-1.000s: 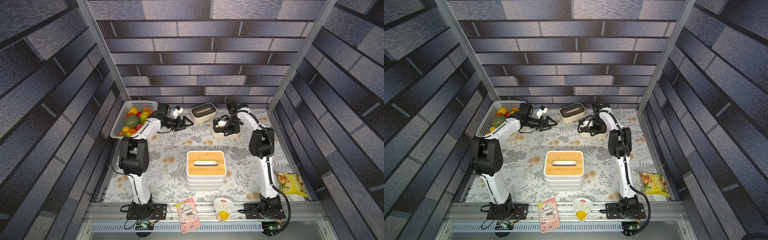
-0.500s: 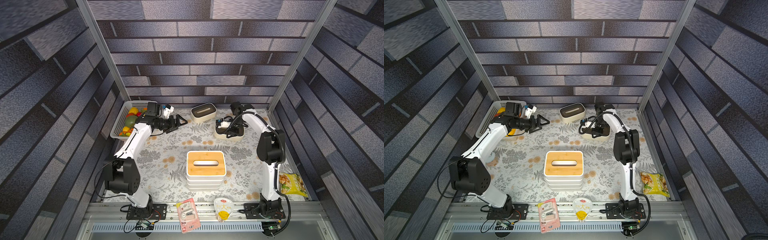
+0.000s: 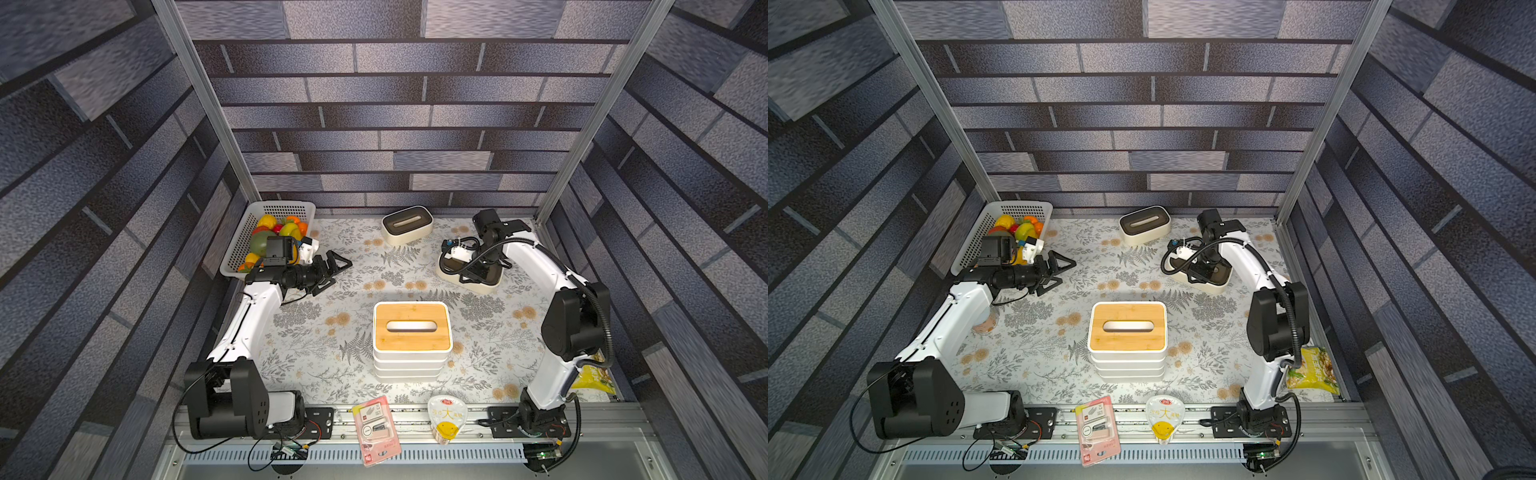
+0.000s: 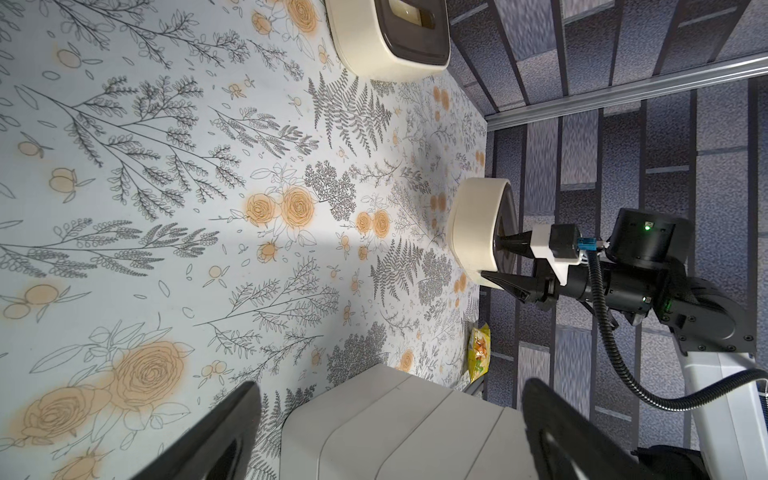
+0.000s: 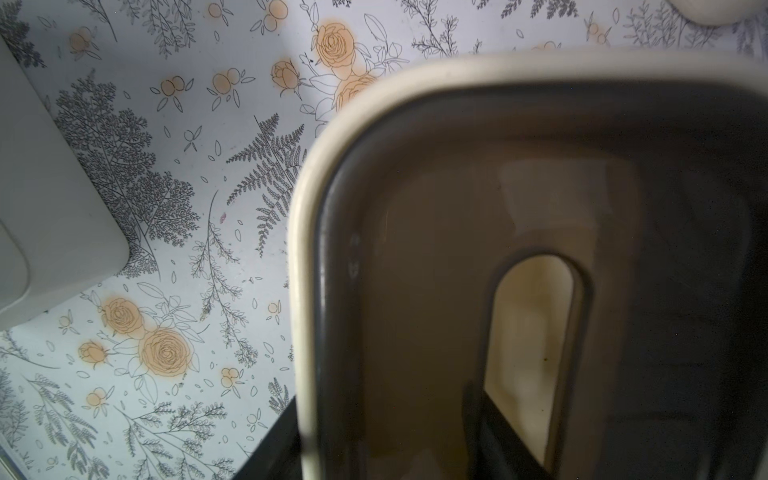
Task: Stack the tissue boxes
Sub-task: Pick up the tissue box from the center of the board, then place the tissue box at the tissue box.
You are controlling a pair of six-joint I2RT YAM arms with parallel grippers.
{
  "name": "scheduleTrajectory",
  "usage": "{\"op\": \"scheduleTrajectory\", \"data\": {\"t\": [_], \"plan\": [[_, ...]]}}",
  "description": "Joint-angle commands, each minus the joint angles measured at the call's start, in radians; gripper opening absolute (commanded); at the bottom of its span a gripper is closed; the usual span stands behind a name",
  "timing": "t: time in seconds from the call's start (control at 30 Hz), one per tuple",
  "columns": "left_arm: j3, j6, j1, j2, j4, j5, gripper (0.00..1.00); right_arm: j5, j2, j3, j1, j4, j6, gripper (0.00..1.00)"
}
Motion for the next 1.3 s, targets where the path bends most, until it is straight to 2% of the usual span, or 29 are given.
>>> {"op": "scheduleTrajectory", "data": {"t": [0.0, 0.1, 0.17, 0.27, 0.43, 0.63, 1.13, 1.27], "plan": [[-0.044, 0.067, 0.005, -0.105, 0.025, 0.014, 1.0, 0.005, -0.11, -0.018, 0.005, 0.024, 0.097, 0.42], [-0.159, 0.016, 0.035, -0.192, 0.148, 0.073, 1.0, -0.013, -0.177, -0.06, 0.023, 0.022, 0.122, 0.42], [-0.209, 0.005, 0.039, -0.245, 0.195, 0.054, 1.0, 0.016, -0.218, -0.095, 0.032, 0.019, 0.136, 0.42], [-0.229, 0.021, 0.038, -0.298, 0.161, -0.014, 1.0, 0.055, -0.274, -0.135, 0.039, 0.012, 0.155, 0.42], [-0.249, 0.021, 0.042, -0.357, 0.17, -0.041, 1.0, 0.026, -0.384, -0.209, 0.048, 0.045, 0.184, 0.42], [-0.327, -0.086, 0.054, -0.365, 0.319, -0.046, 1.0, 0.031, -0.463, -0.249, 0.082, 0.047, 0.184, 0.43], [-0.338, -0.087, 0.042, -0.364, 0.355, -0.035, 1.0, 0.083, -0.503, -0.154, 0.108, -0.013, 0.171, 0.43], [-0.315, -0.05, 0.005, -0.361, 0.314, -0.029, 1.0, 0.038, -0.491, -0.123, 0.11, -0.053, 0.167, 0.43]]}}
